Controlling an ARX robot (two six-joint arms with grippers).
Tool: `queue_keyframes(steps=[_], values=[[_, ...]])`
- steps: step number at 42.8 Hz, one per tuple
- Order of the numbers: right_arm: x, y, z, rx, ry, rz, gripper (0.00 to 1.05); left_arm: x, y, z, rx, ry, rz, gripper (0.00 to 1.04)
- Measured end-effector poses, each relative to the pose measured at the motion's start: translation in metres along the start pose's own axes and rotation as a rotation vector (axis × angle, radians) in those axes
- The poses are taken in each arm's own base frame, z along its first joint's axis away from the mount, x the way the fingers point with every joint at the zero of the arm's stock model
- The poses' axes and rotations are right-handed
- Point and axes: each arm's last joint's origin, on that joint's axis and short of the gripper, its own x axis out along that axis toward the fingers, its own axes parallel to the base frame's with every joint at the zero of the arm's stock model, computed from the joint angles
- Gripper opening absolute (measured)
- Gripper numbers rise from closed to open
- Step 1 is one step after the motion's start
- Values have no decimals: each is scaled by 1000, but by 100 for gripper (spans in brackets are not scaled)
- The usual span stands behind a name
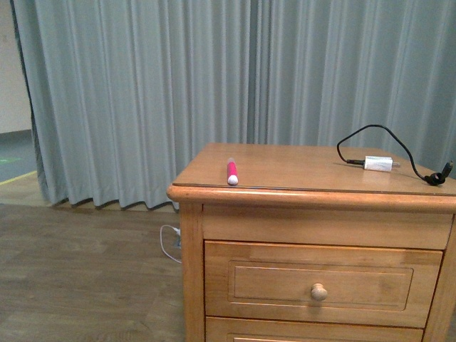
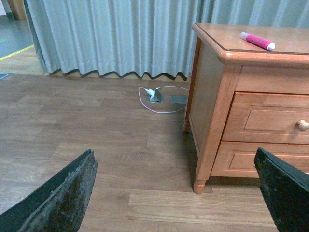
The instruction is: Place pink marker in drawer with both arms
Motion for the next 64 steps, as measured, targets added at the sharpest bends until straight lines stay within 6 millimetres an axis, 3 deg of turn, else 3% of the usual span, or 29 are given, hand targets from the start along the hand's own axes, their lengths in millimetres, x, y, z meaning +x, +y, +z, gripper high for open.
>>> queue_keyframes(steps=[31,36,40,45,54,64], values=[[0,0,0,2,3,-5,96,0,0,0,0,0,0,99],[7,0,2,67,345,-178,96,0,0,0,0,0,0,99],[28,3,9,73,413,-130,96,0,0,0,0,0,0,99],[74,10,16,40,479,-55,96,0,0,0,0,0,0,99],[169,36,2,-33,634,3,96,0,0,0,0,0,0,99],[238,78,-22,-54,610,53,96,0,0,0,0,0,0,99]])
